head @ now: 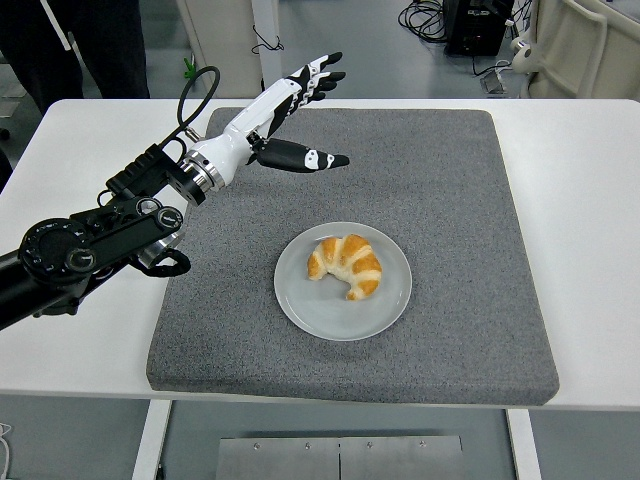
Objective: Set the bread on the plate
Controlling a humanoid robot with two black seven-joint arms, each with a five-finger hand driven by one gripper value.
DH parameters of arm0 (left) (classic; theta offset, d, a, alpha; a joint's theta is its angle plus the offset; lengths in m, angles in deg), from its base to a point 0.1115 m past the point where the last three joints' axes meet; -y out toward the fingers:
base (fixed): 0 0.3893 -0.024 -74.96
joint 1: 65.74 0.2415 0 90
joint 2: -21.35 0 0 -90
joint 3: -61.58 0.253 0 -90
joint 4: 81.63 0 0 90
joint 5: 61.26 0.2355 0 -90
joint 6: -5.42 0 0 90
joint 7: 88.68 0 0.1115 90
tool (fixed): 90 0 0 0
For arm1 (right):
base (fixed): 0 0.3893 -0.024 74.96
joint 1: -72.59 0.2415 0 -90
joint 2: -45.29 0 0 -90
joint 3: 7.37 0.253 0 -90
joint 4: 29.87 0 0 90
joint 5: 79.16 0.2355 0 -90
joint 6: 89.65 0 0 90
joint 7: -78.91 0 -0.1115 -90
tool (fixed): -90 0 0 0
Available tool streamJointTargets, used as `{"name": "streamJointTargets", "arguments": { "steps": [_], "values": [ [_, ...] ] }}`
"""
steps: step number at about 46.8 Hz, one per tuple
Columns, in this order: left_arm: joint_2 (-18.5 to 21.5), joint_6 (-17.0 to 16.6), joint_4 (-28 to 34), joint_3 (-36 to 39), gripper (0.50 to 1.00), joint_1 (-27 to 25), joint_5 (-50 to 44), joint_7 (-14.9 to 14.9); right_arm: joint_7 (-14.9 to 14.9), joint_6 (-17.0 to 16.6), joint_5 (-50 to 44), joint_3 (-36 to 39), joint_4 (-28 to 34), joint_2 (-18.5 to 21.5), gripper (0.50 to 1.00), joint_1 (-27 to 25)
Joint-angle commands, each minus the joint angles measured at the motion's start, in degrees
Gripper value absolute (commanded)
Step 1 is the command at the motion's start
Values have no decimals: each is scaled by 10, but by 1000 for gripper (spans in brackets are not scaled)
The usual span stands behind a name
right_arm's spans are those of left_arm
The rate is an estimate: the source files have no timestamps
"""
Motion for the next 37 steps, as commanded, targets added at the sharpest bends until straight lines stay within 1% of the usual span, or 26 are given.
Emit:
{"name": "streamJointTargets", "arguments": {
  "steps": [1, 7, 11, 17, 27, 30, 37],
  "values": [
    [0, 1, -20, 0, 969, -2, -26, 0, 0, 0, 0, 0, 0, 0, 1000, 0],
    [1, 0, -52, -1, 969, -3, -62, -1, 0, 0, 0, 0, 0, 0, 1000, 0],
    [-6, 0, -72, -6, 969, -3, -88, -2, 0, 0, 0, 0, 0, 0, 1000, 0],
    [-31, 0, -96, -15, 969, -3, -135, -1, 0, 0, 0, 0, 0, 0, 1000, 0],
    [-84, 0, -166, -18, 969, -10, -158, -2, 0, 0, 0, 0, 0, 0, 1000, 0],
    [-98, -1, -190, -26, 969, -12, -177, -2, 0, 0, 0, 0, 0, 0, 1000, 0],
    [-116, 1, -227, -44, 969, -25, -234, -2, 0, 0, 0, 0, 0, 0, 1000, 0]
  ]
}}
